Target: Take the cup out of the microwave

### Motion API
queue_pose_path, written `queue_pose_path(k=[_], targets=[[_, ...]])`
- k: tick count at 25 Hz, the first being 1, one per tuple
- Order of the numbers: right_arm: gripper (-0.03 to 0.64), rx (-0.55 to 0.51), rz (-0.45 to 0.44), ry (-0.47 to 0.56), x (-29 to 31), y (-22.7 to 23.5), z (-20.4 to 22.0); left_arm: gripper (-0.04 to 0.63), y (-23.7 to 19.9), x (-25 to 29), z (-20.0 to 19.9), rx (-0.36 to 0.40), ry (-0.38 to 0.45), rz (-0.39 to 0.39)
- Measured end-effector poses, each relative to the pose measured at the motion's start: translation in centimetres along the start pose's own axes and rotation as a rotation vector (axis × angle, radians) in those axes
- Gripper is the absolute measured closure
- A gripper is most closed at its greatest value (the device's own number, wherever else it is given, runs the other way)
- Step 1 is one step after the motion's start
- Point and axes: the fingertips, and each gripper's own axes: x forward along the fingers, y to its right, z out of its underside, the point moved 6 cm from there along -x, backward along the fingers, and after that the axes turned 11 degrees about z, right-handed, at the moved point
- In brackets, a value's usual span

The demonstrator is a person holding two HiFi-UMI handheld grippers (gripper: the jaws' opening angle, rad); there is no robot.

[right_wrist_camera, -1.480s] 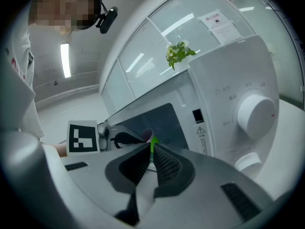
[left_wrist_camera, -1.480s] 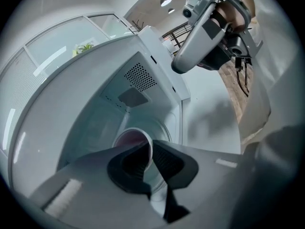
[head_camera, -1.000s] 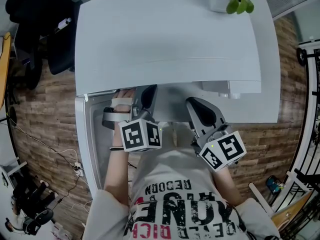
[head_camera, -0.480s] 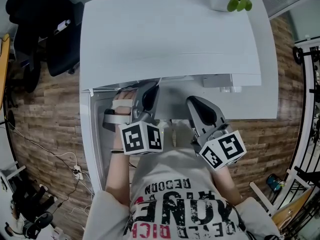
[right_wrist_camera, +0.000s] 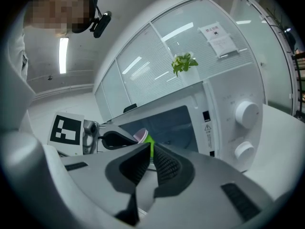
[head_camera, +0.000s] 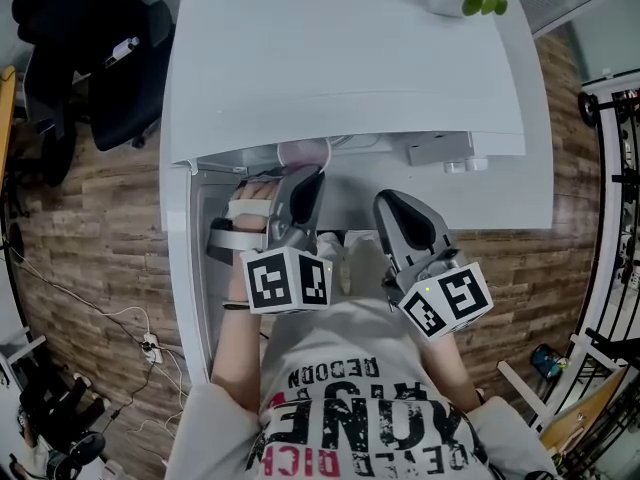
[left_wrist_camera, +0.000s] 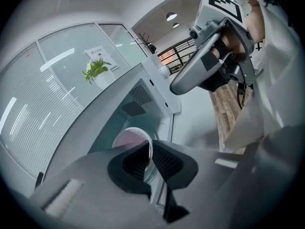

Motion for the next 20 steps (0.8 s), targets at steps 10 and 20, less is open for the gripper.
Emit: queue_pose_path(k=[10, 20], targets=[[0.589, -0.024, -0.010, 0.022, -1.0, 0.4, -0.9, 0.563, 0.6, -1.1, -0.6, -0.007, -0.001, -0.031], [0.589, -0.053, -0.070, 0.022, -2.2, 1.2, -1.9, 0.563, 2.1, -2.3, -1.9, -0.055, -0.032, -0.071]])
